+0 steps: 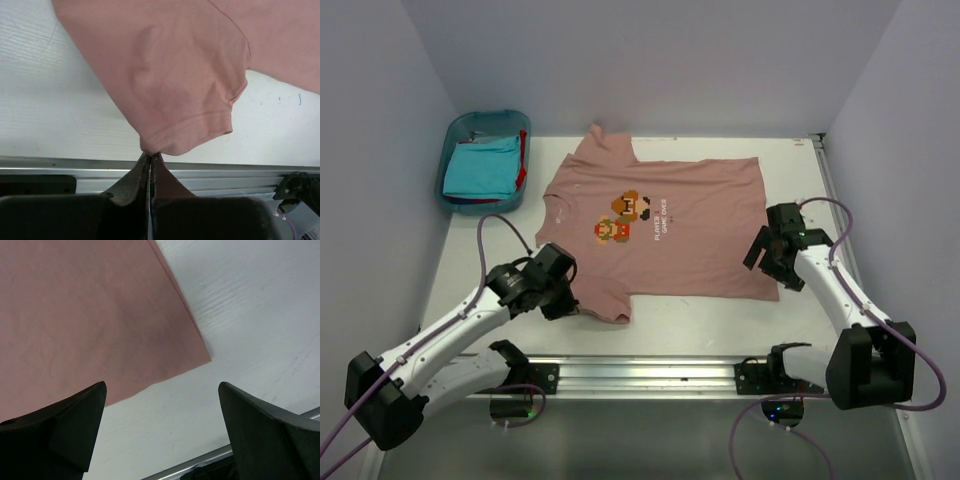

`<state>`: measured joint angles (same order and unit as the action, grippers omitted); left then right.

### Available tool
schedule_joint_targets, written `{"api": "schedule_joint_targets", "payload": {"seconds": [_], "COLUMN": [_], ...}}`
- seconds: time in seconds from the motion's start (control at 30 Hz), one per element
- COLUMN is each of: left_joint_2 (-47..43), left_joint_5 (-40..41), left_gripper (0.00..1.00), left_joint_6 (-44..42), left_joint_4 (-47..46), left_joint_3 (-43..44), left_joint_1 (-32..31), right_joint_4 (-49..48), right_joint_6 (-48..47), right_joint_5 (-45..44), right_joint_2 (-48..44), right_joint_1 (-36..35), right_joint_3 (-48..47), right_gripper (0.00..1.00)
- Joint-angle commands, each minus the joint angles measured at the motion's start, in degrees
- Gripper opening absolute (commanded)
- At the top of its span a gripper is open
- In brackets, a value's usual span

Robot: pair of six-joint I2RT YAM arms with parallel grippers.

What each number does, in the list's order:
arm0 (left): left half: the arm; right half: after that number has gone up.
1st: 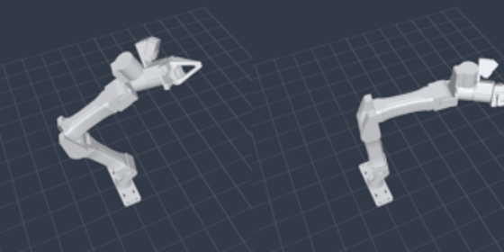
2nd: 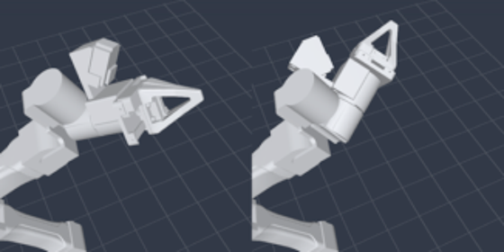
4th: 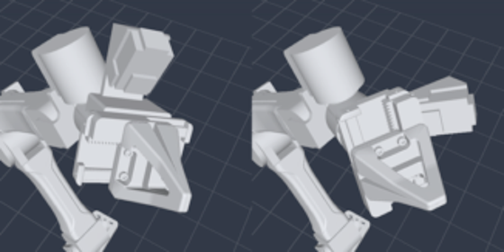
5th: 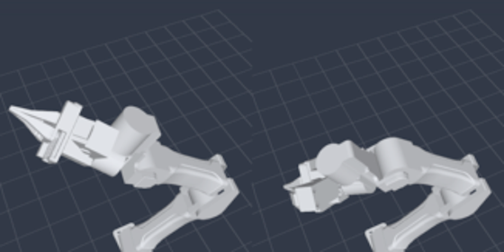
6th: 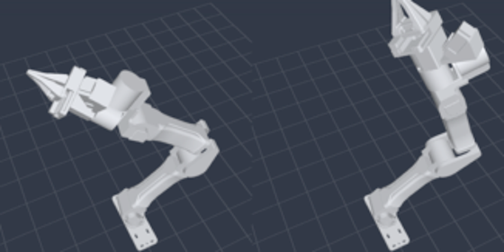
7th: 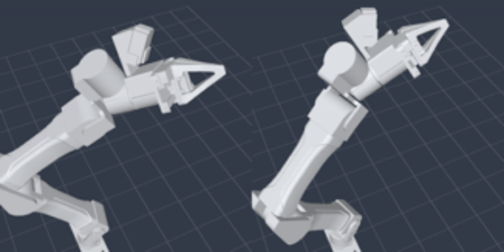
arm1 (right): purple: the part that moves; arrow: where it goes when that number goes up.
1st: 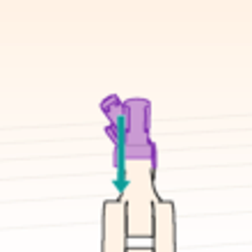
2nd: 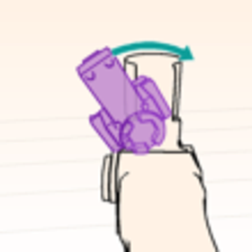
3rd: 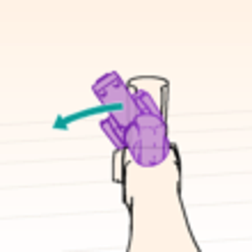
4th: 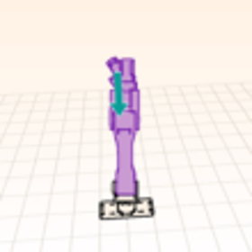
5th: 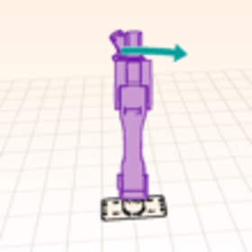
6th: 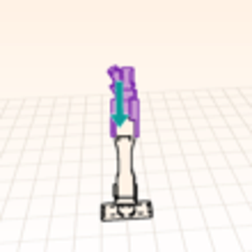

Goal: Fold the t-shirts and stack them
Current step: Grap the side of the flattened tshirt closest away from the robot with both arms

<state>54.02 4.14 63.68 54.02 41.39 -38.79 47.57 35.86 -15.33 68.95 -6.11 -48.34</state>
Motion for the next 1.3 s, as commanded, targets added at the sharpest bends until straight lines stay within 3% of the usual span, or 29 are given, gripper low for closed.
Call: {"api": "schedule_joint_targets", "payload": {"seconds": [0.0, 0.27, 0.4, 0.73, 1.27], "left_joint_2": [-1.0, -3.0, -3.6, -2.9, -4.9], "left_joint_5": [0.6, 2.0, 5.6, 4.8, 5.1], "left_gripper": [0.0, 0.0, 0.0, 0.0, 0.0], "left_joint_6": [-1.6, -3.6, -5.2, -9.1, -7.9], "left_joint_4": [2.6, 4.5, 6.0, 2.6, 2.8], "left_joint_3": [0.5, 5.0, 7.4, 5.3, 4.1], "left_joint_1": [-0.4, -0.4, -0.4, -0.4, -0.4], "right_joint_4": [-0.5, -0.8, -1.5, -1.2, -4.0], "right_joint_6": [3.8, 10.8, 15.0, 22.3, 24.8], "right_joint_5": [-2.0, -2.2, -4.2, -13.3, -13.6], "right_joint_2": [2.3, 10.7, 8.3, -2.9, -0.7], "right_joint_1": [0.0, 2.3, 3.3, 3.4, 4.3], "right_joint_3": [1.2, 4.4, 6.1, 8.3, 11.0], "right_gripper": [0.99, 0.99, 0.99, 0.96, 0.88]}}
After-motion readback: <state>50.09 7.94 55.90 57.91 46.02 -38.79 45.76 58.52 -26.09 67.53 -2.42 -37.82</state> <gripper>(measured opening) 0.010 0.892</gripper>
